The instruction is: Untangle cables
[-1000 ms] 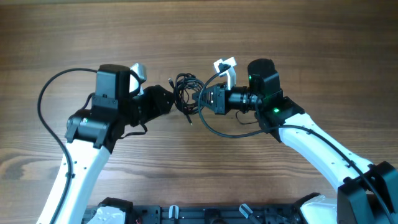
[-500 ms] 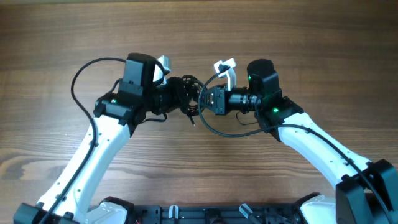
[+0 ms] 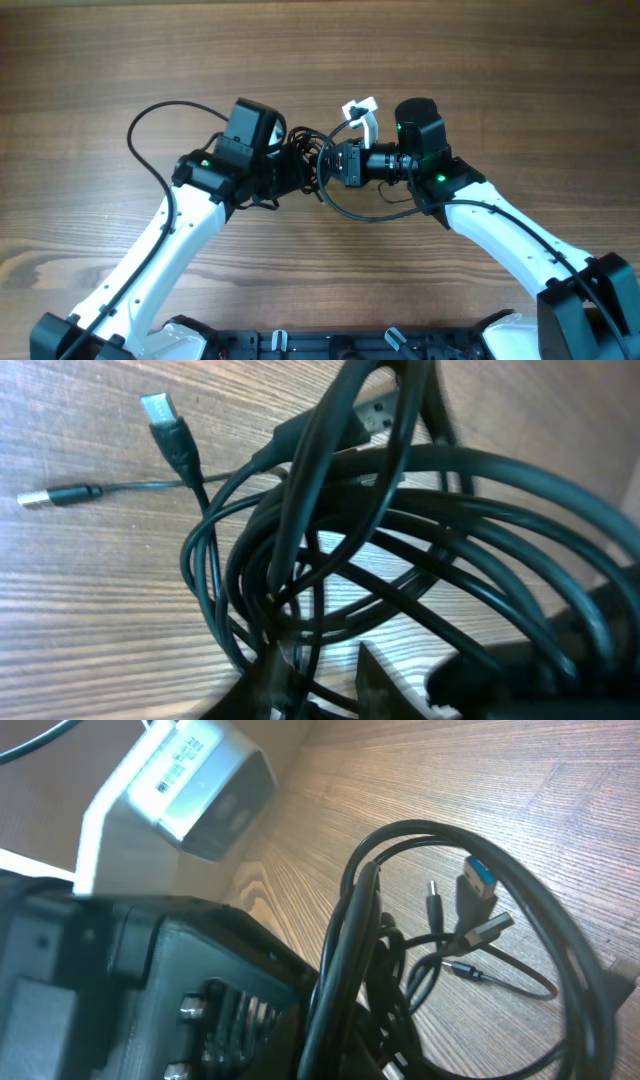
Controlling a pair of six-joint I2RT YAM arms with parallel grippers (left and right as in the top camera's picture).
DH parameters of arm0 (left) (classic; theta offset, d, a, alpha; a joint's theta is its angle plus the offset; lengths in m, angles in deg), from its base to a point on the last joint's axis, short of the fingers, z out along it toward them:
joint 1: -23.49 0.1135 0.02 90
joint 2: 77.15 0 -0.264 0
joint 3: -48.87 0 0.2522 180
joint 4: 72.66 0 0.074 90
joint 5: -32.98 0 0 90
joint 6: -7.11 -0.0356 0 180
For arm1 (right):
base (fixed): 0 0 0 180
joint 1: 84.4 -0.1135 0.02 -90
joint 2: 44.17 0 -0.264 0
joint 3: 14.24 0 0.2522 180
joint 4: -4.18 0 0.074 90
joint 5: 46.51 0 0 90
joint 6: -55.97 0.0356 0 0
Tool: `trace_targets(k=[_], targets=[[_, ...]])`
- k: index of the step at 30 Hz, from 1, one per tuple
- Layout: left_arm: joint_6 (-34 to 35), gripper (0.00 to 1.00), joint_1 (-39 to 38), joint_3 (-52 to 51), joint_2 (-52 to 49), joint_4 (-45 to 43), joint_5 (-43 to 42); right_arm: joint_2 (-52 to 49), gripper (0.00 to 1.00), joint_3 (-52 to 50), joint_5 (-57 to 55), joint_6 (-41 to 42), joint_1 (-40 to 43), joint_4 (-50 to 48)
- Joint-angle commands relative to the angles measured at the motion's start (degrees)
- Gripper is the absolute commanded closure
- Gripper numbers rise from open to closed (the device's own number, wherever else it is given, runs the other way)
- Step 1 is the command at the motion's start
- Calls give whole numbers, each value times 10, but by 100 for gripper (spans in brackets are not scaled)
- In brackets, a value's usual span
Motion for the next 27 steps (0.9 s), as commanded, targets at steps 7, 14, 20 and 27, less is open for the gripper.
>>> trace_targets(k=[7, 14, 20, 27], targets=[[-21, 96, 28, 3, 80, 1, 9, 6, 96, 12, -200, 94, 1, 72], [-280, 91, -15, 2, 306, 165, -96, 6, 96, 12, -377, 163, 1, 81], [-174, 32, -15, 2, 298, 193, 56, 6, 96, 12, -341, 98, 29, 69], [-43, 24, -15, 2, 83, -28, 93, 6, 95, 12, -144, -49, 33, 58]])
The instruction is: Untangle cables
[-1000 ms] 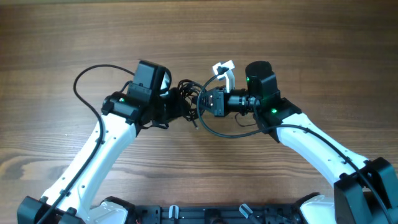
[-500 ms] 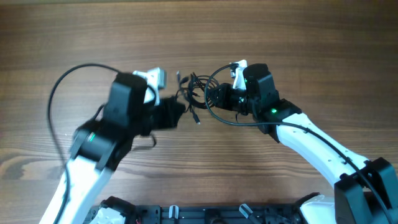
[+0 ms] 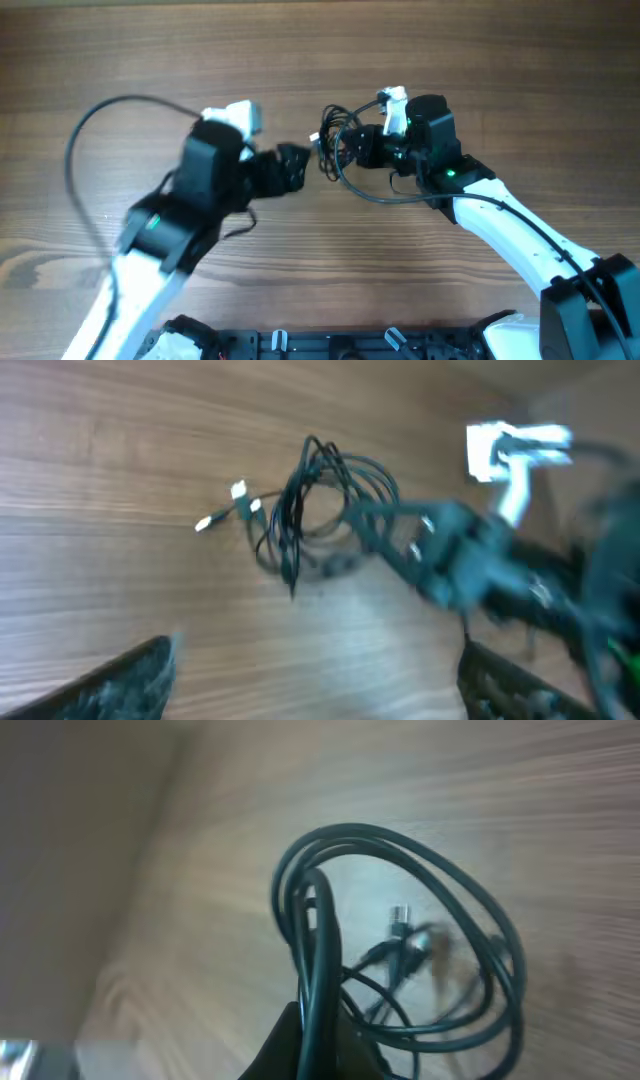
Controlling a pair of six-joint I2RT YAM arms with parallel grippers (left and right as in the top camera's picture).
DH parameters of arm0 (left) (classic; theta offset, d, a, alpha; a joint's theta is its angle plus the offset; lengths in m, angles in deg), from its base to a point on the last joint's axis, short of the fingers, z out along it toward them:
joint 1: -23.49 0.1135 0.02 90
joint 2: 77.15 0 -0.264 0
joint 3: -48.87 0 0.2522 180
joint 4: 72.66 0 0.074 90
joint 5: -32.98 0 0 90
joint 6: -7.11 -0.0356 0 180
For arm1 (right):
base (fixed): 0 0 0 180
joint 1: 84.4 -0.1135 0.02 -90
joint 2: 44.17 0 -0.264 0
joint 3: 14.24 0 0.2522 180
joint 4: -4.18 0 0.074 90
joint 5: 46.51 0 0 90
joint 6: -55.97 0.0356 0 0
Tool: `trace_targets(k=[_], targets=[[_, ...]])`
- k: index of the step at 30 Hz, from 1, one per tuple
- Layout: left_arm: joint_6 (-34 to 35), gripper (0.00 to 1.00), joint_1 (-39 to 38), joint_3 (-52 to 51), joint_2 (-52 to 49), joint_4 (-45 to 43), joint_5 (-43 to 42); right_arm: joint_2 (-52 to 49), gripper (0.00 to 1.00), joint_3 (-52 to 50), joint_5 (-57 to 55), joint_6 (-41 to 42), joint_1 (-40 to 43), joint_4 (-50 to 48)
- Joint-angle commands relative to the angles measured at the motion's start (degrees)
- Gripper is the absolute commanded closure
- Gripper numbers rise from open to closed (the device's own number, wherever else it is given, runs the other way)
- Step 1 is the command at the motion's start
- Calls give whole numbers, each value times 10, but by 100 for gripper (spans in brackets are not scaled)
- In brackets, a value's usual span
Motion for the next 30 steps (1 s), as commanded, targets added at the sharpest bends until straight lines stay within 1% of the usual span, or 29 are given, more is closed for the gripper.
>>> trace_targets(k=[1, 2, 3, 4, 5, 6, 8, 10, 12, 13, 15, 17, 19, 20, 21, 22, 23, 24, 25, 26, 27, 28, 29, 30], targets=[[53, 28, 0, -4, -146, -62, -61, 4, 95, 9, 63, -43, 1, -4], [53, 31, 0, -4, -189, -108, -112, 4, 94, 9, 63, -43, 1, -3], [54, 38, 0, -4, -222, -141, -137, 4, 94, 9, 63, -43, 1, -2], [68, 40, 0, -4, -248, -159, -142, 4, 94, 9, 63, -43, 1, 0], [87, 44, 0, -4, -271, -166, -142, 4, 94, 9, 63, -42, 1, 4], [100, 51, 0, -4, -292, -166, -144, 4, 94, 9, 63, -40, 1, 6], [101, 60, -6, -4, -309, -166, -153, 4, 94, 9, 63, -38, 1, 7], [101, 79, -18, -4, -310, -168, -153, 4, 94, 9, 63, -38, 1, 8], [100, 86, -24, -4, -310, -170, -152, 4, 94, 9, 62, -33, 1, 8], [100, 96, -24, -4, -310, -168, -152, 4, 94, 9, 60, -31, 1, 8], [100, 96, -15, -4, -305, -168, -153, 4, 94, 9, 46, -29, 1, 16], [94, 96, 6, -4, -287, -165, -162, 4, 94, 9, -6, -27, 1, 45], [89, 96, 42, -4, -237, -146, -165, 4, 93, 9, -84, 22, 1, 92], [76, 96, 51, -4, -217, -141, -165, 4, 87, 9, -112, 47, 1, 105], [61, 96, 57, -4, -198, -137, -165, 4, 83, 9, -142, 87, 1, 122], [44, 96, 61, -4, -176, -137, -165, 4, 82, 9, -153, 115, 1, 132], [30, 96, 60, -4, -160, -137, -165, 4, 79, 9, -152, 128, 1, 135], [17, 96, 60, -4, -152, -137, -165, 4, 65, 9, -145, 138, 1, 135], [2, 96, 59, -4, -148, -135, -165, 4, 39, 9, -123, 135, 1, 134], [-12, 96, 59, -4, -149, -132, -165, 4, 30, 9, -90, 134, 3, 134], [-25, 96, 59, -4, -149, -128, -165, 7, 22, 10, -35, 134, 11, 134], [-42, 96, 59, -4, -149, -126, -166, 12, 15, 10, 23, 116, 24, 127], [-49, 96, 59, -4, -149, -127, -165, 16, 12, 10, 71, 77, 36, 116], [-53, 96, 59, -4, -149, -131, -166, 19, 7, 10, 129, -8, 51, 90]])
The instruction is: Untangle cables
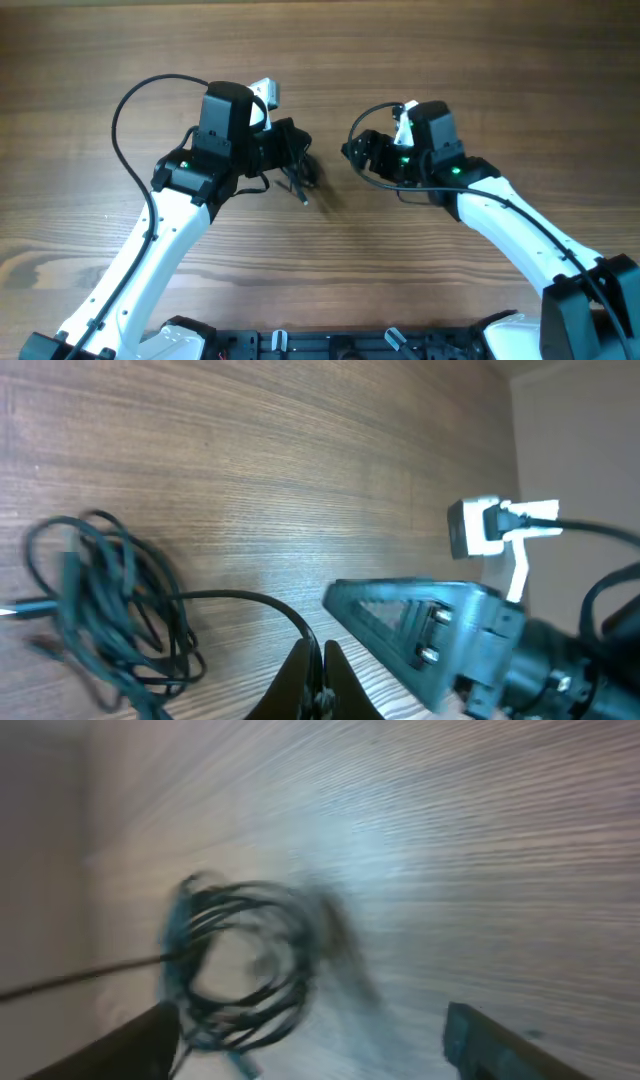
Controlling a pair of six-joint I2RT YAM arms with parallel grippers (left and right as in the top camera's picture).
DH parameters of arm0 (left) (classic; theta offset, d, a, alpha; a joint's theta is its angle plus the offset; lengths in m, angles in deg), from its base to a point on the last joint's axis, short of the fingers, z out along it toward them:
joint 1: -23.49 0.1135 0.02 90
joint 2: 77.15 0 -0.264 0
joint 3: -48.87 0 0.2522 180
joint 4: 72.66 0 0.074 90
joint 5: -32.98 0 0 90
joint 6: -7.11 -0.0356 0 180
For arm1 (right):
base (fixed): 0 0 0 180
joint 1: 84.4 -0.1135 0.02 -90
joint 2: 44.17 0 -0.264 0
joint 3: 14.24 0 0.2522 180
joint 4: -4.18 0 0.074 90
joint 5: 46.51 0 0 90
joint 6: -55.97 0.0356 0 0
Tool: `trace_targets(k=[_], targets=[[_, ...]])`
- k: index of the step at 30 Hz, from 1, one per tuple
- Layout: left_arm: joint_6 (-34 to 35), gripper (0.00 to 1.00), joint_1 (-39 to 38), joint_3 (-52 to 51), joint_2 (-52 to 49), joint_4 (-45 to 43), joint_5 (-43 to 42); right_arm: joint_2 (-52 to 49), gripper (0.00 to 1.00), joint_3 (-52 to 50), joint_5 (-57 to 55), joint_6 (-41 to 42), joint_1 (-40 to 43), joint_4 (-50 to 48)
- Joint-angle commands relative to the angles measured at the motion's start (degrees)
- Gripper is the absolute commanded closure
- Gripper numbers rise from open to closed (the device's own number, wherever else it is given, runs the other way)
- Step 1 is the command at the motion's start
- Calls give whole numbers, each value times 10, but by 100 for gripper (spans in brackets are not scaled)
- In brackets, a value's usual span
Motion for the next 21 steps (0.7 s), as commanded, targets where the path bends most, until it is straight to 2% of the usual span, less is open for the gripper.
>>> trace_targets(k=[1, 2, 3, 4, 6, 8, 10, 13, 14, 15, 16, 17, 18, 20, 21], targets=[[-45, 96, 0, 1, 4, -11, -14, 18, 3, 8, 160, -177, 32, -45], [-45, 96, 2, 1, 4, -26, -42, 17, 0, 8, 151, -257, 27, -50], [-45, 96, 14, 1, 5, -63, -117, 16, 0, 8, 151, -310, 16, -61], [-44, 96, 24, 1, 5, -77, -149, 15, 3, 8, 151, -319, 12, -64], [-39, 96, 39, 1, 6, -84, -177, 13, 6, 8, 149, -318, 9, -65], [1, 96, 59, 1, 8, -85, -186, 10, 6, 8, 167, -317, 6, -82], [3, 96, 64, 1, 8, -104, -245, 1, 6, 8, 154, -316, -6, -128], [4, 96, 61, 1, 8, -125, -322, -27, 7, 8, 108, -243, -31, -222], [14, 96, 61, 1, 8, -127, -325, -41, 19, 8, 107, -237, -41, -248], [21, 96, 61, 1, 8, -128, -325, -53, 39, 8, 100, -237, -51, -263], [21, 96, 61, 1, 8, -127, -323, -59, 92, 8, 46, -231, -53, -265], [21, 96, 62, 1, 7, -119, -304, -53, 96, 8, -6, -188, -45, -258], [21, 96, 62, 1, 7, -100, -265, -43, 96, 8, -9, -136, -31, -256], [21, 96, 61, 1, 7, -47, -129, -10, 96, 8, 80, -35, 7, -255], [21, 96, 61, 1, 7, -18, -38, 4, 96, 8, 167, 18, 25, -249]])
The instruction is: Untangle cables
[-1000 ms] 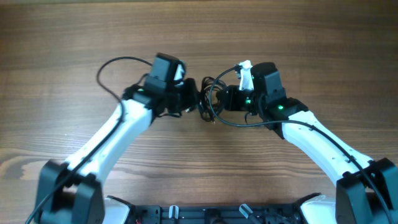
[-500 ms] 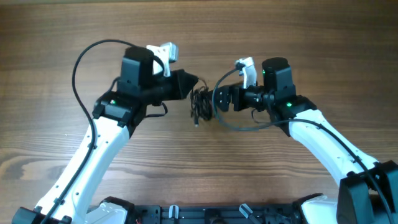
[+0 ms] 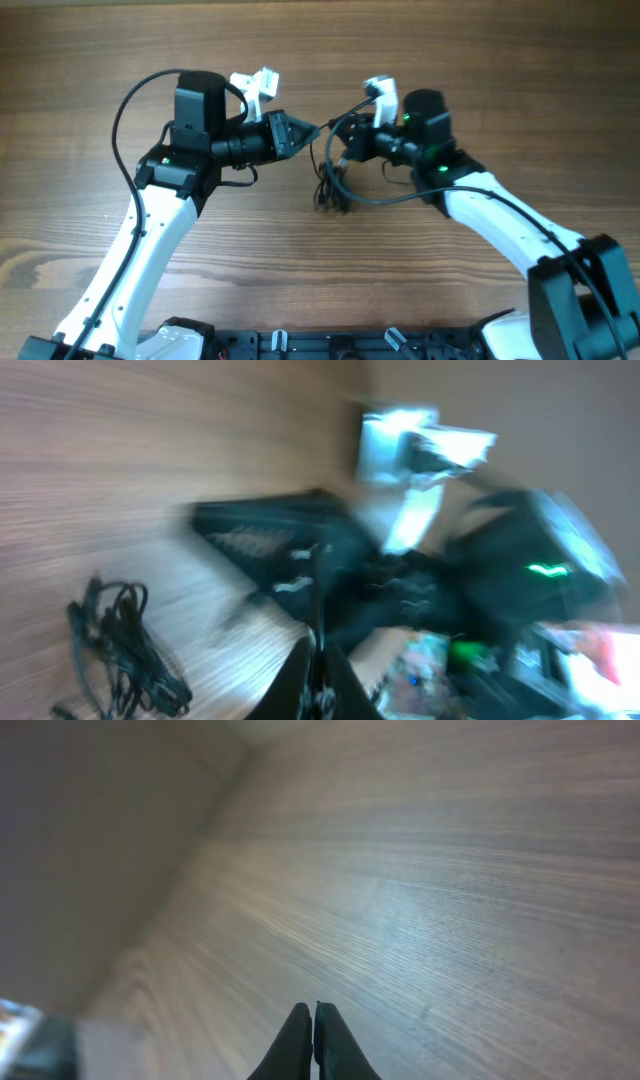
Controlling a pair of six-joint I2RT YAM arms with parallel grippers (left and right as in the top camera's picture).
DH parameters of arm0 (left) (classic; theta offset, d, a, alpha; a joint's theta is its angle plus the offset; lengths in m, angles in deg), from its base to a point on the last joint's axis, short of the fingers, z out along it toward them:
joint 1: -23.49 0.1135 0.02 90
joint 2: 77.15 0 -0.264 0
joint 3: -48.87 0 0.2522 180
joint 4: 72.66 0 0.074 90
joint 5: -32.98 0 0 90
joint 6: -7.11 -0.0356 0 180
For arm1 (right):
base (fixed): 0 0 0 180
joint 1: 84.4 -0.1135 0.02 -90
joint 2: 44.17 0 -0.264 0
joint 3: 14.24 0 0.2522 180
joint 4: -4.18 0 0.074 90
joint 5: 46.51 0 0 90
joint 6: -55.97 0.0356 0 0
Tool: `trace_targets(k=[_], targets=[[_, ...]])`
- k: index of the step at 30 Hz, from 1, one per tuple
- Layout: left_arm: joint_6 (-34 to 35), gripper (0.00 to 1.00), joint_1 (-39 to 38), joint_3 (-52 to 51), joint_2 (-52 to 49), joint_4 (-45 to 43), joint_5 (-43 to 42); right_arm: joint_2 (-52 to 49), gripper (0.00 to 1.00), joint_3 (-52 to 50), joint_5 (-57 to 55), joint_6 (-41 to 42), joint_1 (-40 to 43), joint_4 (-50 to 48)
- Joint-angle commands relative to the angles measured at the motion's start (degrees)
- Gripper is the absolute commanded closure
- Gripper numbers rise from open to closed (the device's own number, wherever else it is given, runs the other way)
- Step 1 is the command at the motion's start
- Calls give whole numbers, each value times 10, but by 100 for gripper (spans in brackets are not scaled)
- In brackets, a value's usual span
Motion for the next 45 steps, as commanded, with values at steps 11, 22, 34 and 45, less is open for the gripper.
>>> trace_targets(k=[11, 22, 34, 45], targets=[[32, 96, 1, 3, -68, 135, 354, 42, 76, 5, 79, 21, 8, 197], [96, 96, 24, 3, -72, 32, 328, 31, 25, 5, -122, -13, -30, 319], [296, 0, 25, 3, -133, 169, 538, 16, 17, 4, -122, -13, -30, 332], [373, 9, -2, 24, -81, 120, 444, 16, 11, 4, -170, -13, -30, 330]])
